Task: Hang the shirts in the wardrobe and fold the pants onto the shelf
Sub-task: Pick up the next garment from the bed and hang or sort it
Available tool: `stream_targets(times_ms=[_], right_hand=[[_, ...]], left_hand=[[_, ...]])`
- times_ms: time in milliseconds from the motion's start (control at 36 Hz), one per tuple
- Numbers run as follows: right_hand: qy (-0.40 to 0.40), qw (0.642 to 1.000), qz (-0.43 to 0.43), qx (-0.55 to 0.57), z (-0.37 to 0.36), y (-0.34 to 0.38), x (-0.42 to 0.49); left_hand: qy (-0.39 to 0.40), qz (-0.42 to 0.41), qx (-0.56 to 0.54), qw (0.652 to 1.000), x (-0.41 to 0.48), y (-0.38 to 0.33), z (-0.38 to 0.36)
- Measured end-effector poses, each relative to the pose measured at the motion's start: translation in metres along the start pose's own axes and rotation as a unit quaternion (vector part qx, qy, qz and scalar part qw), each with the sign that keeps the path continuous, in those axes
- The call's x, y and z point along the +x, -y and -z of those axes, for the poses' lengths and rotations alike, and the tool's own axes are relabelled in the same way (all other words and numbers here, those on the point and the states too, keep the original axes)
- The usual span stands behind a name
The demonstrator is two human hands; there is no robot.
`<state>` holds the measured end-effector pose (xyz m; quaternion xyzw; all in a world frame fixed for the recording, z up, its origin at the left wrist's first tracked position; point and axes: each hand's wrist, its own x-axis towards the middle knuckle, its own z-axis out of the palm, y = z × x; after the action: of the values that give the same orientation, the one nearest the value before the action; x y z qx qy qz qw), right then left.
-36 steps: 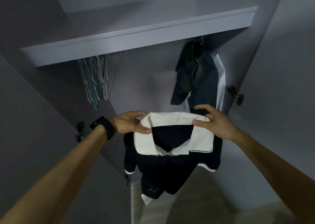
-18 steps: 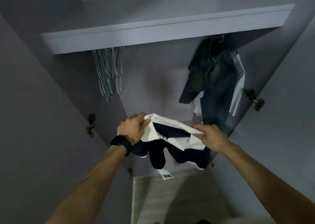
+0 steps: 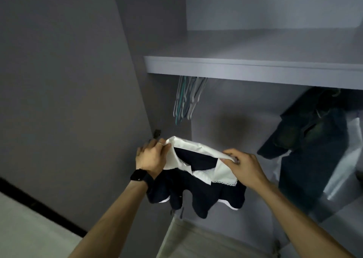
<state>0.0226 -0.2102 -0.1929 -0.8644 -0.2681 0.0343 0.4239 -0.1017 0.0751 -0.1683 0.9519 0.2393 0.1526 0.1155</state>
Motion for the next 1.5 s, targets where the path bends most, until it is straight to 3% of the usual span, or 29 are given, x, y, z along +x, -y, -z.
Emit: stream_targets(times_ms=[139, 306, 417, 472, 611, 750, 944, 1194, 1278, 1361, 1500], right_hand=[[0.077, 0.995, 0.028, -0.049, 0.0, 0.025, 0.026], [0.141, 0.989, 0.037, -0.023, 0.001, 0.058, 0.062], [0.121, 0.993, 0.0, -0.008, -0.007, 0.071, 0.097], [0.102, 0.995, -0.014, -0.015, -0.015, 0.075, 0.118], [0.039, 0.997, -0.065, -0.029, -0.045, 0.081, 0.168], [-0.003, 0.993, -0.102, -0.053, -0.079, 0.079, 0.211], [-0.083, 0.983, -0.165, -0.025, -0.115, 0.07, 0.253], [-0.107, 0.983, -0.147, 0.002, -0.129, 0.08, 0.255], [-0.151, 0.977, -0.151, 0.022, -0.127, 0.085, 0.243], [-0.207, 0.964, -0.164, 0.034, -0.119, 0.088, 0.236], [-0.251, 0.95, -0.182, -0.041, -0.084, 0.094, 0.235]], left_hand=[[-0.126, -0.082, 0.091, 0.984, -0.007, 0.01, 0.044], [-0.176, -0.127, 0.233, 0.948, 0.011, 0.021, 0.084], [-0.128, -0.056, 0.302, 0.943, 0.023, 0.027, 0.094], [-0.133, -0.065, 0.319, 0.936, 0.027, 0.039, 0.092], [-0.223, -0.162, 0.351, 0.895, 0.039, 0.07, 0.082], [-0.282, -0.18, 0.424, 0.842, 0.048, 0.088, 0.073], [-0.214, -0.125, 0.528, 0.812, 0.056, 0.091, 0.062], [-0.219, -0.119, 0.563, 0.788, 0.049, 0.091, 0.056], [-0.213, -0.119, 0.568, 0.786, 0.048, 0.093, 0.055], [-0.205, -0.121, 0.565, 0.79, 0.049, 0.095, 0.053], [-0.206, -0.126, 0.526, 0.815, 0.048, 0.094, 0.052]])
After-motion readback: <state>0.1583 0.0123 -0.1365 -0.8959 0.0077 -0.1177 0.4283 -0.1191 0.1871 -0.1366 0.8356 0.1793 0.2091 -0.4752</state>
